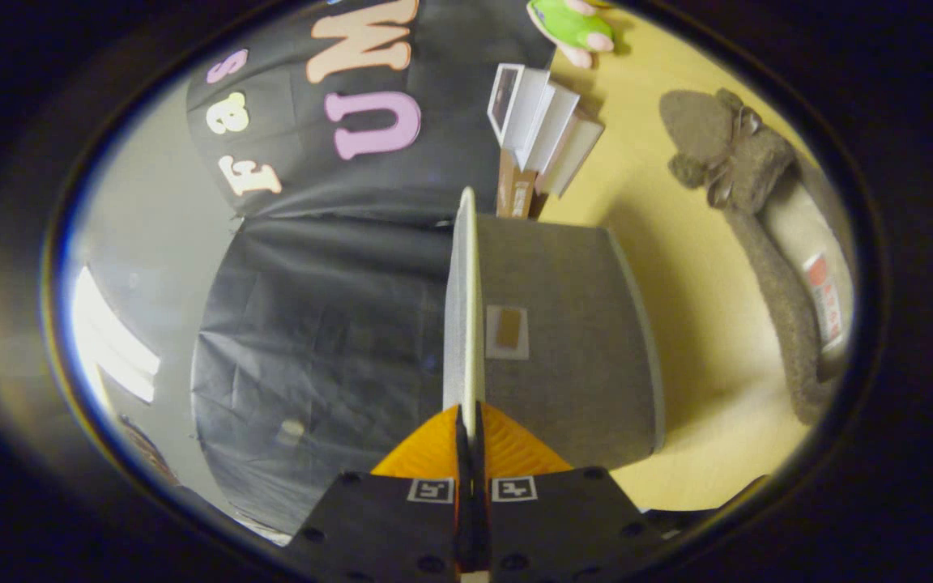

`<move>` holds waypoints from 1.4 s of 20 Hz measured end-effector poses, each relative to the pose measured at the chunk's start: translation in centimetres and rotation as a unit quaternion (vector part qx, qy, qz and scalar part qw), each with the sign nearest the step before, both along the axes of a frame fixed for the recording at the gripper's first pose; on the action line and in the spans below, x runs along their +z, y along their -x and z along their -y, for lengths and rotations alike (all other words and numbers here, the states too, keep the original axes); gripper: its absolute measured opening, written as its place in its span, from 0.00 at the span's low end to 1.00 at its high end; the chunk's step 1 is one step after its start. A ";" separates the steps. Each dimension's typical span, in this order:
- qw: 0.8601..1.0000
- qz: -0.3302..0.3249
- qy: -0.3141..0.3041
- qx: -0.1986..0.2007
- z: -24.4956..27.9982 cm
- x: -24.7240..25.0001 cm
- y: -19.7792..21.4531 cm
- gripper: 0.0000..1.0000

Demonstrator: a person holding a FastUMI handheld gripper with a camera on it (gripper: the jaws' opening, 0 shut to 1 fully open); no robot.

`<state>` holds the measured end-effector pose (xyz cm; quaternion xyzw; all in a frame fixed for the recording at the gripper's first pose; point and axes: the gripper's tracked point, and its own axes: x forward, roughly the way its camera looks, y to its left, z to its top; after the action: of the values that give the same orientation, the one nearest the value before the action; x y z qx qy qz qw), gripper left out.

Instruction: Open the storage box then place both shoes into the box .Put the left shoe in first, then the right shoe, with the right side of both shoes facing outward in a uniform manner.

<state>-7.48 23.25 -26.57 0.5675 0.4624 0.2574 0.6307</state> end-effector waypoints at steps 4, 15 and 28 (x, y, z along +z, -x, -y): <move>1.000 0.017 0.014 0.012 1.3 2.3 0.5 0.03; 0.995 0.089 0.017 0.040 -3.6 10.9 -1.2 0.03; 0.981 0.168 0.024 0.093 -17.3 16.0 -1.3 0.03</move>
<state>-6.19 40.57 -10.56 0.4557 0.4064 0.3958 0.6860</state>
